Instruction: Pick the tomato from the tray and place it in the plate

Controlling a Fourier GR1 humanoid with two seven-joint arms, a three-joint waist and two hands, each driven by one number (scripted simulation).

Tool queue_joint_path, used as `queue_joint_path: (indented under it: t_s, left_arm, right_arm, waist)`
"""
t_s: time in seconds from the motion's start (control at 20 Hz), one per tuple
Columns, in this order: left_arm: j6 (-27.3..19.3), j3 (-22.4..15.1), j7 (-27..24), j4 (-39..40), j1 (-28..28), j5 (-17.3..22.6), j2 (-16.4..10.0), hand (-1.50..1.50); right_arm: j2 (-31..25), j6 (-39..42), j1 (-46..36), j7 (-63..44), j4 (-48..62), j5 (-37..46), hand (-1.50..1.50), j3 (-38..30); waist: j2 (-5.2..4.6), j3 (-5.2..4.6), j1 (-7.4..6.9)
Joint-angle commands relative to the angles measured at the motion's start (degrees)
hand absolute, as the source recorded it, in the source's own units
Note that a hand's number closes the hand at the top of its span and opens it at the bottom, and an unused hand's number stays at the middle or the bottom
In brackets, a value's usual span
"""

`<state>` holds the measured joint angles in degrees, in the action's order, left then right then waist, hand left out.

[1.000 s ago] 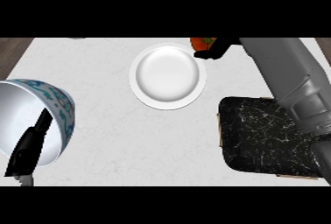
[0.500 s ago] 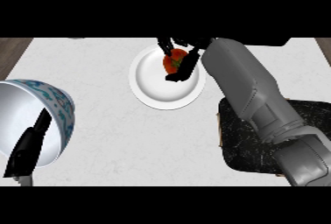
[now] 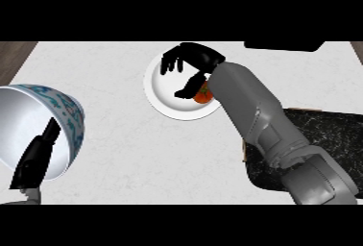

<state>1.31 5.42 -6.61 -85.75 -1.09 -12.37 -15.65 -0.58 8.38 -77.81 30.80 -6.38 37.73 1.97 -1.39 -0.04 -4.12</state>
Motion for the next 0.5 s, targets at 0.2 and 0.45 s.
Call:
queue_joint_path:
  t_s: [0.2, 0.45]
  left_arm:
    - [0.18, -0.43, 0.29, 0.02, 1.11, -0.51, 0.33, 0.00]
    - [-0.69, 1.32, -3.18, 0.93, -2.01, -0.21, 0.11, 0.00]
  right_arm:
    - [0.57, -2.07, 2.21, 1.93, -0.59, -6.31, -1.50, -5.24]
    - [-2.65, -1.36, 0.77, -1.31, -1.63, -13.99, -1.50, -13.49]
  waist:
    - [-0.26, 0.06, -0.65]
    - [0.12, 0.03, 0.73]
